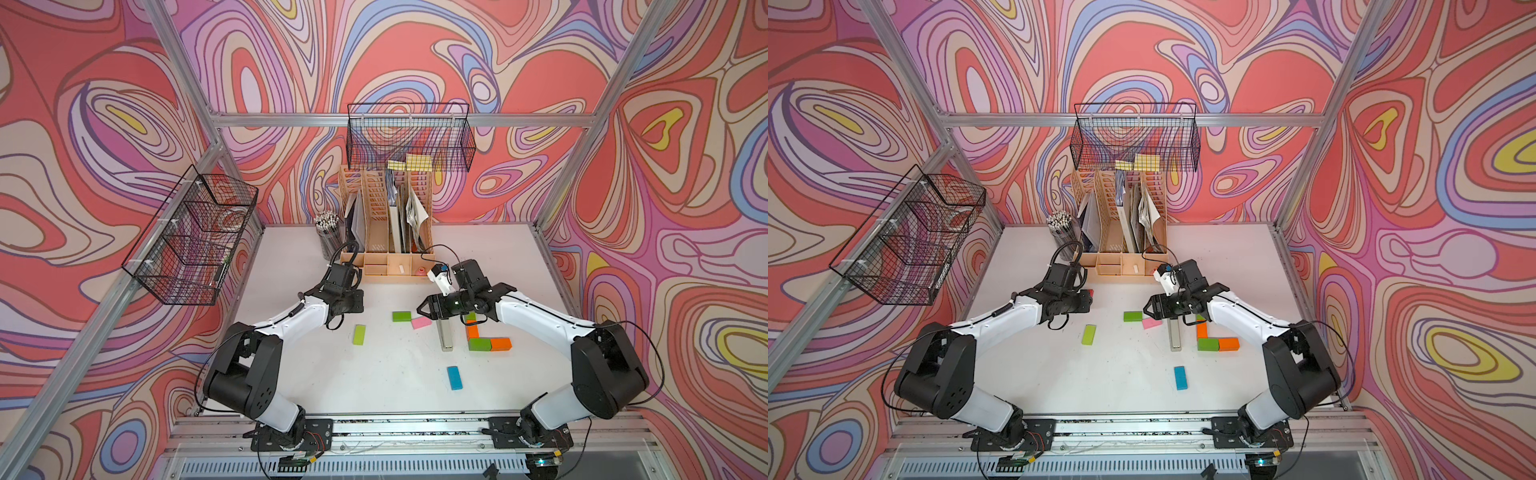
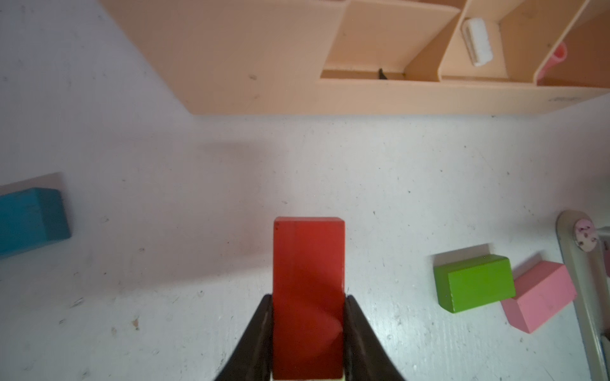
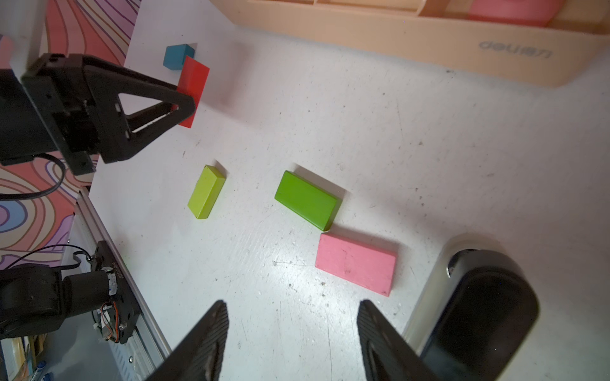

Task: Assemble the letter c with building blocks
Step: Pick up the building block from the center of the board, then assemble the building block at the center of the board.

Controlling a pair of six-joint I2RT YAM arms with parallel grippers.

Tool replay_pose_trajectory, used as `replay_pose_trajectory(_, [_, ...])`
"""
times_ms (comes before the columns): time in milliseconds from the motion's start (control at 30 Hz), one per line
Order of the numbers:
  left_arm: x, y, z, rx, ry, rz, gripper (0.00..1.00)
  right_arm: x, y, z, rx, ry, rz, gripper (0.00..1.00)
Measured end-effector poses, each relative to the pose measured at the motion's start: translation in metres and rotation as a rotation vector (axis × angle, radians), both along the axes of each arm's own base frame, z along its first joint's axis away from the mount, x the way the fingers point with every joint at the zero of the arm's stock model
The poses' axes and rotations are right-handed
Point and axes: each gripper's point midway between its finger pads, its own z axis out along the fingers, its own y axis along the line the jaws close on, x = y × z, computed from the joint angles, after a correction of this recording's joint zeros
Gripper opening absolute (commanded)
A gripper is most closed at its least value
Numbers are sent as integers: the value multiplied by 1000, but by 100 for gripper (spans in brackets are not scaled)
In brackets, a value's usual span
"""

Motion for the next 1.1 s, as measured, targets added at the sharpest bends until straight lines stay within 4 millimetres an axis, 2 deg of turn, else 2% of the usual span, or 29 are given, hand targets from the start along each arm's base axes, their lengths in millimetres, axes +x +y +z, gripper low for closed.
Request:
replay_pose_trajectory(167, [-4, -6, -12, 21, 26, -52, 23, 0, 0, 0, 0, 0, 0, 66])
replay_pose_trajectory(400, [-7, -11, -16, 27, 33, -86, 23, 0, 0, 0, 1, 0, 1, 66])
replay_pose_trajectory(733, [-12, -17, -34, 51, 77, -109, 24, -3, 3, 5, 22, 1, 14, 65])
replay_pose_trajectory(1100, [-10, -17, -37, 61, 71, -108, 24, -4, 4, 6, 33, 7, 21, 65])
